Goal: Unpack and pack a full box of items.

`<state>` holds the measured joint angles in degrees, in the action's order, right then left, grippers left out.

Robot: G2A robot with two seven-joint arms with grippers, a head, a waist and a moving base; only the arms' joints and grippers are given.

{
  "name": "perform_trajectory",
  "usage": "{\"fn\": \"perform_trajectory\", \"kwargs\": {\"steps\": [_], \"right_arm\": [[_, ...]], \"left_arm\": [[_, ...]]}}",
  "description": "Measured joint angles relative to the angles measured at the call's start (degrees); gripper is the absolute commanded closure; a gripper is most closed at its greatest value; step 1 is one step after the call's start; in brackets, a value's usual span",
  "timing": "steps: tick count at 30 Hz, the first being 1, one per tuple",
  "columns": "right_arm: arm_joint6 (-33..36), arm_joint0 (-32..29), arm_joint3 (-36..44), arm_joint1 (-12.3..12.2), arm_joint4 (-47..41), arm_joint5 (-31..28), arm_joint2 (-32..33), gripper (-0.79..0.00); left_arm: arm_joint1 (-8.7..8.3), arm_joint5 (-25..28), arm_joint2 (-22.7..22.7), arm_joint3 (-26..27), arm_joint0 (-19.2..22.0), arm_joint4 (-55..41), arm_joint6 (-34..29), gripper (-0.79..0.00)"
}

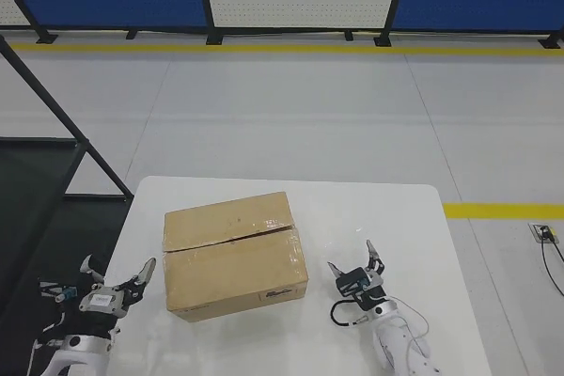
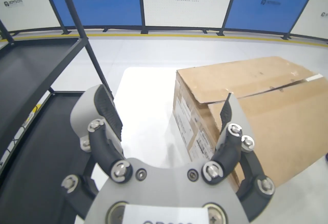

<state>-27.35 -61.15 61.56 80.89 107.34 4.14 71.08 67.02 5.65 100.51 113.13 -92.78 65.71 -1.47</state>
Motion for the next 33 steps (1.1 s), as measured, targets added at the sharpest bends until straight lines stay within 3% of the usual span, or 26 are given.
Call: {"fn": "perform_trajectory", "kwargs": {"steps": [6, 14, 25, 33], "right_arm": [[0.4, 1.1, -1.3, 0.5, 0.4, 0.2, -2.2, -0.785], [2.2, 3.6, -4.6, 2.0, 1.8, 7.8, -6.1, -0.785], [4.5, 9.0, -8.7, 3.6, 2.5, 10.6, -9.4, -0.785], [0.3, 11.9, -12.3, 4.7, -5.0, 11.4, -8.4, -0.785]], "left_arm": [[0.05, -0.3, -3.5, -2.3, 4.6, 3.1, -3.4, -0.785], [0.18, -1.1, -5.5, -5.7, 9.9, 3.5, -6.9, -0.785], [0.24, -1.1, -4.2, -5.8, 9.2, 2.3, -6.4, -0.785], [0.27, -0.4, -2.7, -5.9, 7.8, 0.9, -5.2, -0.785]]}}
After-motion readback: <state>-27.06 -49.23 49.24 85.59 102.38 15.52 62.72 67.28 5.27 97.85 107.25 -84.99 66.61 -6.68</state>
